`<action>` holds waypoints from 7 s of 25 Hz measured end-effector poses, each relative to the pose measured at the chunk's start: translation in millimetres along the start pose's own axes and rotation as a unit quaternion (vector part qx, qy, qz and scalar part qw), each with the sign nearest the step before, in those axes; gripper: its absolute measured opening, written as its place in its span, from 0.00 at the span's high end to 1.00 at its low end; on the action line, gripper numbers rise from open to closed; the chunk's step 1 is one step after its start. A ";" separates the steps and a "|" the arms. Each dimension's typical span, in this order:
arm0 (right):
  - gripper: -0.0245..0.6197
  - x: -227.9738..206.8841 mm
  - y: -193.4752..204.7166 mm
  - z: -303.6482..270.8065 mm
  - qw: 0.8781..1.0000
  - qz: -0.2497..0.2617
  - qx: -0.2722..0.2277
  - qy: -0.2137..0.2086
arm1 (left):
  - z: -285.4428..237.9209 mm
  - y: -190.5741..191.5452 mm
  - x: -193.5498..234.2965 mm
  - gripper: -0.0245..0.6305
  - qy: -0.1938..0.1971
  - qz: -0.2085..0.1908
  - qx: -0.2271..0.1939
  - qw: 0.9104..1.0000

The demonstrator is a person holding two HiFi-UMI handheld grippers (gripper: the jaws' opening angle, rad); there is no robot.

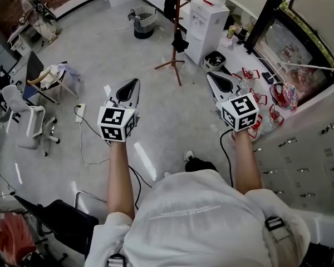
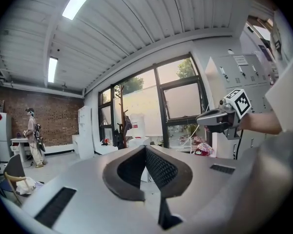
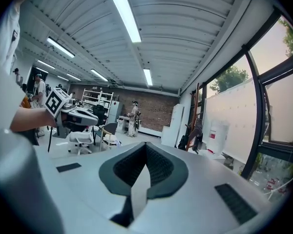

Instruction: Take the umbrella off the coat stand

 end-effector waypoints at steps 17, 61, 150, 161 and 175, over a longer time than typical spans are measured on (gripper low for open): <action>0.93 -68.2 46.3 -108.4 1.000 0.000 -0.008 -0.024 | -114.3 23.0 52.6 0.94 -0.030 0.027 0.058 0.998; 0.93 -372.0 200.7 -389.2 0.997 -0.041 0.020 -0.064 | -574.8 -12.8 165.6 0.60 -0.062 0.049 0.108 0.991; 0.93 -455.1 202.5 -580.2 0.995 -0.054 0.031 -0.077 | -715.9 -27.9 332.4 0.54 -0.061 0.152 0.091 0.982; 0.93 -448.6 145.3 -593.3 0.997 -0.017 -0.022 -0.078 | -626.3 -67.8 357.6 0.54 -0.168 0.186 0.013 0.968; 0.93 -421.7 111.6 -611.0 0.993 0.021 -0.059 -0.103 | -555.0 -79.5 338.3 0.53 -0.225 0.140 -0.003 0.964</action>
Point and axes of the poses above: the fingertips, and each gripper's own axes: z backward along the fingers, x to its left, y out of its underside, the point moved 3 cm from there along z, backward along the fingers, and after that the axes turned 15 degrees about z, right-handed, at the moved point
